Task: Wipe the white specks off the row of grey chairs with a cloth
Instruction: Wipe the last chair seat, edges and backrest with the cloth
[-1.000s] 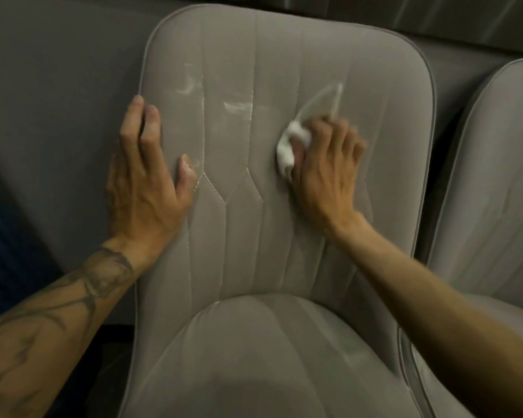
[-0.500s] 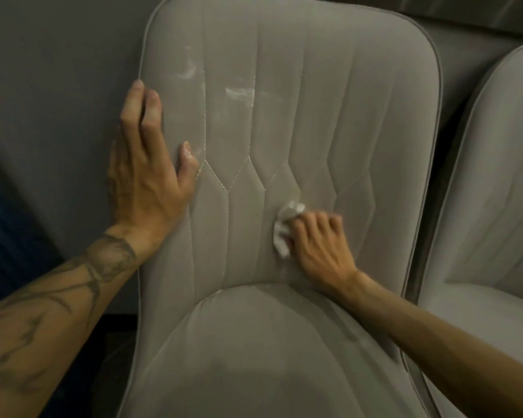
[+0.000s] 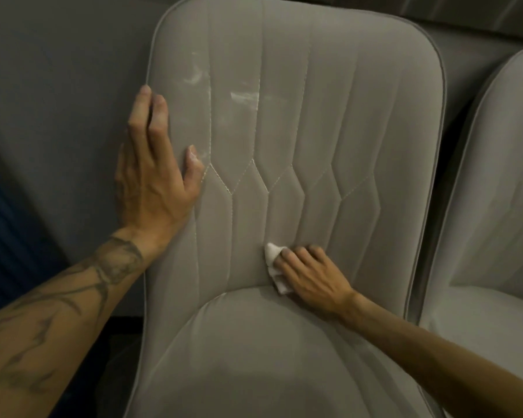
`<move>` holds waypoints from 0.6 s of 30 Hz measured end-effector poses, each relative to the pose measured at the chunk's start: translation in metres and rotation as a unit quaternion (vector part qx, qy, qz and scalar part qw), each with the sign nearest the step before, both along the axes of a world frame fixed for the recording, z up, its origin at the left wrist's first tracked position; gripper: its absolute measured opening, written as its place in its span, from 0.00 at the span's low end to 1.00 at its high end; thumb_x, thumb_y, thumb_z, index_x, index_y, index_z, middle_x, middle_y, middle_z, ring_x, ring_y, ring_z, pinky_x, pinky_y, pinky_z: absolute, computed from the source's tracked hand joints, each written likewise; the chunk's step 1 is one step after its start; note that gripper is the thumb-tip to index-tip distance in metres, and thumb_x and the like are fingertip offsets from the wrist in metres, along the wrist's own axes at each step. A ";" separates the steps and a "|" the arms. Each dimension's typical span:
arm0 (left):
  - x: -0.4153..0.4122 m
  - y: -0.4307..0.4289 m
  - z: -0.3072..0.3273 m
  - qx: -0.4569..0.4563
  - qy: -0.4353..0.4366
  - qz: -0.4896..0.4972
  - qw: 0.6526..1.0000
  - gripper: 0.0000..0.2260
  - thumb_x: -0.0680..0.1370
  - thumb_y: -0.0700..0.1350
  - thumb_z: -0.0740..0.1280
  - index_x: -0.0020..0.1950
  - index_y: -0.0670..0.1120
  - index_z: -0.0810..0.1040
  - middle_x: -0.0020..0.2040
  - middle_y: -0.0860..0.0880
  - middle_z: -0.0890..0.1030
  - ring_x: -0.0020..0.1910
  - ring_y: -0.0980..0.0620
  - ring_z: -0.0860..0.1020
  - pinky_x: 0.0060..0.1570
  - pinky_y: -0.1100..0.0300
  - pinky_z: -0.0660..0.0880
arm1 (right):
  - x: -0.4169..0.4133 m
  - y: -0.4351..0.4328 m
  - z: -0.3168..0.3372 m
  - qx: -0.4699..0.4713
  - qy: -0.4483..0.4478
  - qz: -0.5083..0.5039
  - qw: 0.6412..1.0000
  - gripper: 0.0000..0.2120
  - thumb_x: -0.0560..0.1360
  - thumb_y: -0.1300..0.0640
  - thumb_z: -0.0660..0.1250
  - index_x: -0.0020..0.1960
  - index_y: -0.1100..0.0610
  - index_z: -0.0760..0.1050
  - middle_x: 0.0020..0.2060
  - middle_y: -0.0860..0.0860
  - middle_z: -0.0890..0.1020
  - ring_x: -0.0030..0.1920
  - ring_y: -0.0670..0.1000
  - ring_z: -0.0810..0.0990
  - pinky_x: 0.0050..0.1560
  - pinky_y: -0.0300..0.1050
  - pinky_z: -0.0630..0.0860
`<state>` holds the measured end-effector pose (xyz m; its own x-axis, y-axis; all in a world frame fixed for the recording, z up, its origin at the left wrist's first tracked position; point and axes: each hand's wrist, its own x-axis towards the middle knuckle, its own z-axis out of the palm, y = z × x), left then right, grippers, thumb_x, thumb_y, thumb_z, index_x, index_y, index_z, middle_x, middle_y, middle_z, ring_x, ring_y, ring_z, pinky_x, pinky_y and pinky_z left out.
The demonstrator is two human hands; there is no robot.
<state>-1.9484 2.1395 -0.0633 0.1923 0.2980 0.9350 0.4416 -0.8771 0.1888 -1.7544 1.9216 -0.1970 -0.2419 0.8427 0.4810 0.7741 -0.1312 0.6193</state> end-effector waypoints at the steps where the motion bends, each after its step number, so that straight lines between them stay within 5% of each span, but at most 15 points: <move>1: 0.000 0.000 0.000 0.000 0.000 -0.002 1.000 0.29 0.83 0.46 0.64 0.81 0.37 0.61 0.79 0.35 0.64 0.76 0.40 0.66 0.69 0.48 0.69 | 0.005 0.006 0.017 0.037 0.015 0.002 0.999 0.15 0.77 0.55 0.63 0.63 0.56 0.71 0.54 0.54 0.77 0.45 0.56 0.76 0.50 0.51 0.65; 6: -0.001 0.003 0.000 -0.005 0.003 -0.004 1.000 0.29 0.82 0.46 0.63 0.81 0.37 0.60 0.80 0.35 0.63 0.77 0.39 0.66 0.69 0.46 0.70 | 0.017 0.039 0.090 0.280 0.162 -0.062 0.944 0.13 0.80 0.51 0.60 0.63 0.55 0.68 0.55 0.54 0.69 0.50 0.56 0.68 0.53 0.51 0.62; 12: -0.001 0.002 0.000 -0.004 0.004 -0.006 1.000 0.30 0.82 0.46 0.63 0.81 0.38 0.60 0.80 0.36 0.62 0.77 0.40 0.65 0.71 0.46 0.68 | 0.006 0.032 0.079 0.133 0.068 -0.035 0.988 0.16 0.77 0.53 0.68 0.62 0.56 0.74 0.54 0.55 0.73 0.48 0.57 0.72 0.51 0.52 0.64; 18: -0.001 0.000 0.000 -0.011 0.003 -0.008 1.000 0.30 0.82 0.46 0.63 0.81 0.37 0.60 0.81 0.36 0.62 0.76 0.40 0.65 0.69 0.44 0.69 | 0.022 0.067 0.174 0.332 0.148 -0.064 0.929 0.12 0.81 0.49 0.62 0.60 0.53 0.68 0.55 0.53 0.68 0.51 0.55 0.68 0.51 0.51 0.61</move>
